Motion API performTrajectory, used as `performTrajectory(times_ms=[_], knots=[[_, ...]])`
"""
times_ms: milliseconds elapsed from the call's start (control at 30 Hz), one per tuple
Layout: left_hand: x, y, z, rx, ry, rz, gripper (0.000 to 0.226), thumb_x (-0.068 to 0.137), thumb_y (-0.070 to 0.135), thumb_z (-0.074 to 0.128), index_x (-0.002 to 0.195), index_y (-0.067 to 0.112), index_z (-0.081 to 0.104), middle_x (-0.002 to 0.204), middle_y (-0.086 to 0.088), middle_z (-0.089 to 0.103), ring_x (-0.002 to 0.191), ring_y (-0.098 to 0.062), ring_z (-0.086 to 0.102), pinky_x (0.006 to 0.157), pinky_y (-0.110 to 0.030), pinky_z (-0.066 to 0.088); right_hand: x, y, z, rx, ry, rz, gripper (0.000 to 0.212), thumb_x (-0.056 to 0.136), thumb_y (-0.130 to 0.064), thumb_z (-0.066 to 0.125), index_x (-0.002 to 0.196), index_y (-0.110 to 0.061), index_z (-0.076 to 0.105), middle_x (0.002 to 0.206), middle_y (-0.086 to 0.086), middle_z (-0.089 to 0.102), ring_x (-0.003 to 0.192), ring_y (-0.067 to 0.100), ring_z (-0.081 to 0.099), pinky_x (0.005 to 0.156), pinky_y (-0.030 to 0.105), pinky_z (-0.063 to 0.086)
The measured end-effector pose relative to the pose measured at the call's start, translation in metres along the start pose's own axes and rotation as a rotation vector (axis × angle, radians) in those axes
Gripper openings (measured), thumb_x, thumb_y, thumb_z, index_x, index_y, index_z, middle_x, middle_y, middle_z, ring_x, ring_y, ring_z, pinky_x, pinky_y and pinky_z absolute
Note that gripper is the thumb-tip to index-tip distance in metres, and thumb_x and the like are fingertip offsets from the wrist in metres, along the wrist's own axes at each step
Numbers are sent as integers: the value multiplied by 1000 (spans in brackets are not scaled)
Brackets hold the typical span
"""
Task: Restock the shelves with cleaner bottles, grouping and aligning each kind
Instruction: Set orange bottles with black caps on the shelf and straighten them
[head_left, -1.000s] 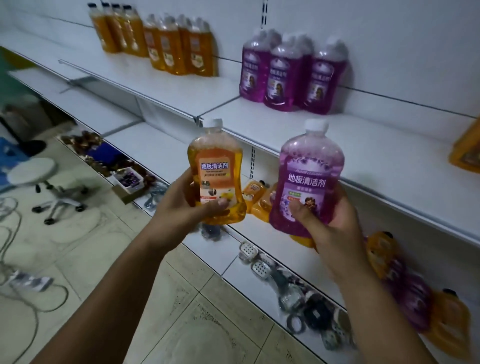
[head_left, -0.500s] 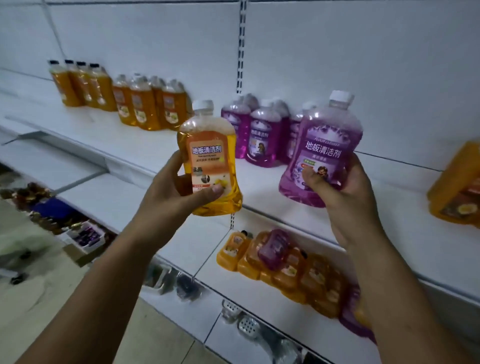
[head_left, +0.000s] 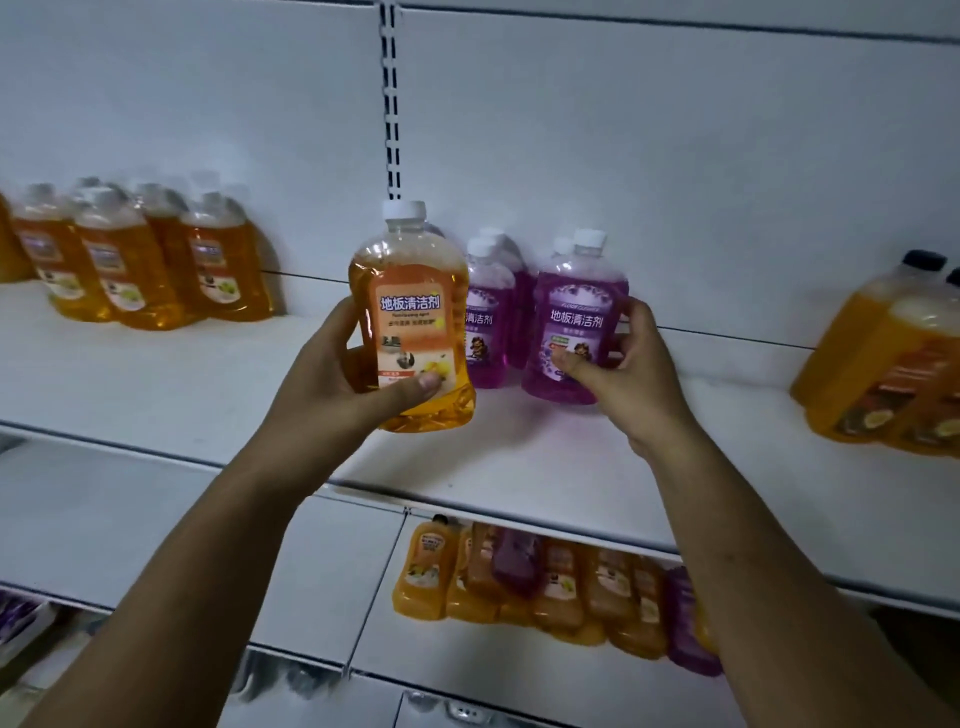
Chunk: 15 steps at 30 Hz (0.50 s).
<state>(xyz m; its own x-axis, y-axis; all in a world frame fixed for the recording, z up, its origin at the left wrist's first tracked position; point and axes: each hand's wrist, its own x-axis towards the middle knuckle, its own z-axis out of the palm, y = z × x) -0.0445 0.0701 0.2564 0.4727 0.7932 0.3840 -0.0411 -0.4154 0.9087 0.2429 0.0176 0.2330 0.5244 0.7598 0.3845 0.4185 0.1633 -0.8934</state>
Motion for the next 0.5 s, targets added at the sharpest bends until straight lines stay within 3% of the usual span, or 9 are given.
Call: performTrajectory(times_ms=[167,333,500], knots=[[24,-11,-1,-10,-64,-18,69,80,17,80,142,24,51,122,0,76,110,-23,75,93,-38,62,22,8,8,-56,-16,-38,82,77,-15,92,144,-26,45,123,-3,69,99,9,69,86,35,62],[41,-21,-4,24,-75,-29,71,80,20,82,144,26,51,126,1,75,113,-24,74,98,-50,60,28,22,17,-81,-49,-49,97,78,-13,91,155,-31,35,140,-6,61,99,2,68,72,13,56],[48,-32,-6,44,-68,-50,75,80,27,90,144,31,51,127,4,74,114,-22,74,98,-50,59,26,30,24,-79,-29,-61,106,77,-9,92,158,-35,29,144,-11,57,100,-7,67,85,23,60]])
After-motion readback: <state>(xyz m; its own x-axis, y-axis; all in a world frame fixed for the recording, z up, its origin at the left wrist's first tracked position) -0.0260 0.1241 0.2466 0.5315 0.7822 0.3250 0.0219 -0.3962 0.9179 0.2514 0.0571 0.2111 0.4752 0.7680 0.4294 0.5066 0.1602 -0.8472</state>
